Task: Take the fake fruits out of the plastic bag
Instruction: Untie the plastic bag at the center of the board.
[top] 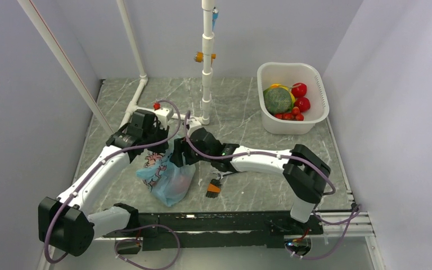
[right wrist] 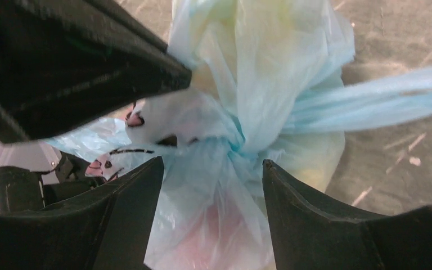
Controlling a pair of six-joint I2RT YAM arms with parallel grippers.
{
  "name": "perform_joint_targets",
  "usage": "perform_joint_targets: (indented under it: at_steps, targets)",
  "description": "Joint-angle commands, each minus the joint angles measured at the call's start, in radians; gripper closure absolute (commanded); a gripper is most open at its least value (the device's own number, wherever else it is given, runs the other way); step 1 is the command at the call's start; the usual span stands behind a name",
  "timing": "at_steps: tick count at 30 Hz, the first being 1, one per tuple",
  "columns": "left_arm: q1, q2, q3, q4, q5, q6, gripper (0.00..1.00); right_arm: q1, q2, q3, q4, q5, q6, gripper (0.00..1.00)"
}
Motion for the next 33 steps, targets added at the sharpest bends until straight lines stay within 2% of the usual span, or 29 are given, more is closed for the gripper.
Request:
perform_joint_targets:
  at_steps: [1, 5, 8, 10, 12, 13, 20, 33]
  targets:
    - [-0.025, -0.040, -0.001, 0.026, -0.078, 0.024, 1.00, 0.005, 0.061, 0.115, 0.061, -0.003, -0.016, 0.37]
    - [-0.025, -0.055, 0.000, 0.024, -0.157, 0.015, 1.00, 0.038, 0.056, 0.081, 0.062, 0.038, -0.015, 0.60]
    - [-0.025, -0.052, -0.003, 0.016, -0.228, 0.001, 1.00, 0.070, -0.014, -0.024, 0.119, 0.118, -0.015, 0.67]
    - [-0.025, -0.042, 0.000, 0.008, -0.267, -0.007, 1.00, 0.076, -0.047, -0.064, 0.135, 0.137, -0.020, 0.76]
    - [-0.025, -0.029, 0.008, 0.000, -0.298, -0.014, 1.00, 0.074, -0.062, -0.072, 0.115, 0.158, -0.028, 0.95]
    - [-0.024, -0.023, 0.012, -0.002, -0.313, -0.017, 1.00, 0.076, -0.068, -0.070, 0.102, 0.164, -0.036, 1.00]
    - [-0.016, -0.013, 0.022, -0.024, -0.450, -0.056, 1.00, 0.116, -0.175, -0.142, 0.080, 0.159, -0.032, 1.00]
    - [-0.014, -0.059, 0.005, -0.015, -0.500, -0.054, 1.00, 0.211, -0.312, -0.322, 0.055, 0.197, -0.002, 1.00]
